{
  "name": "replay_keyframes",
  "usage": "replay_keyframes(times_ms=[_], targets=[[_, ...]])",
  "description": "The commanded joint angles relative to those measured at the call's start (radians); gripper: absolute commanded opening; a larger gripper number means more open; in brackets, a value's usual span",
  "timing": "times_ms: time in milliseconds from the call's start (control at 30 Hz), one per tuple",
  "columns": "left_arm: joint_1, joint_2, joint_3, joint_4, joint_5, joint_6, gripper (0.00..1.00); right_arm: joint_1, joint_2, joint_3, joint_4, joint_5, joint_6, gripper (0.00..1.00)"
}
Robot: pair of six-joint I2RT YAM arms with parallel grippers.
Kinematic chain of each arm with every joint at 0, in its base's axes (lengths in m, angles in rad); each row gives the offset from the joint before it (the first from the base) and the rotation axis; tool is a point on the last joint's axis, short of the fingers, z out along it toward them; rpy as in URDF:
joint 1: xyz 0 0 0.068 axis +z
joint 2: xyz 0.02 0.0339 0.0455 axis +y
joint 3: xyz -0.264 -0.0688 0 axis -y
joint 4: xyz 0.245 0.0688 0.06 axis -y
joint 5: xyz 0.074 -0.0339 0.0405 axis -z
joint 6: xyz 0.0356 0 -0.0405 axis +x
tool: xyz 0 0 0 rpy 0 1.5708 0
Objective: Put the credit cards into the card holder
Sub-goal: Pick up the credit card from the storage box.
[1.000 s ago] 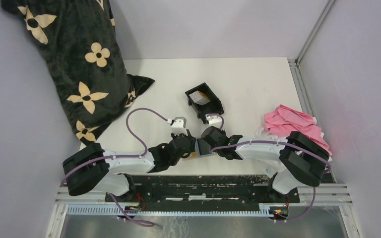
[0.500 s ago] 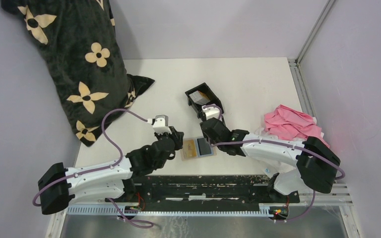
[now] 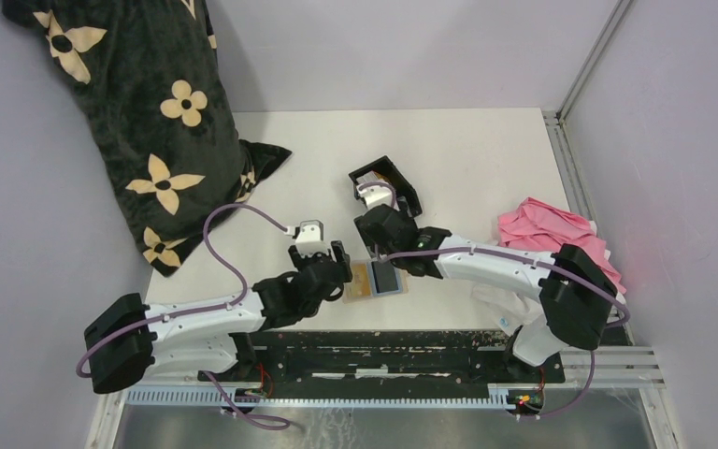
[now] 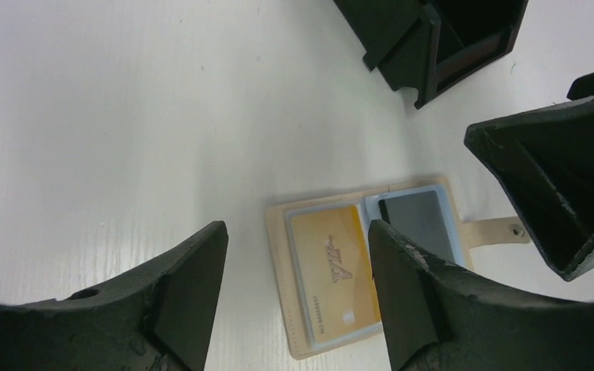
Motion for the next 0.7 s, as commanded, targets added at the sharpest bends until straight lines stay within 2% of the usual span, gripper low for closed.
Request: replay_keyframes(times_ms=[0,167,333,667], targets=[[0.024,0.018,0.092,0.04,-0.02,0.022,0.77,-0.01,0.018,0.118,-0.002,0.077,-0.078,0.76],[0.096,0.06,0.097,0.113,0.046,0.037,0.82,-0.056,0.086,0.204,-0.009,0.059,-0.103,0.79],[0.199,0.153,0.134,0.18,0.114,0.021,0.8,-0.15,0.179,0.289,-0.022,-0.047,-0.109,0.79],[0.32,0.332,0.196,0.357,0.169,-0.043,0.72,-0.278,0.315,0.463,-0.026,-0.226,-0.116,0.78]])
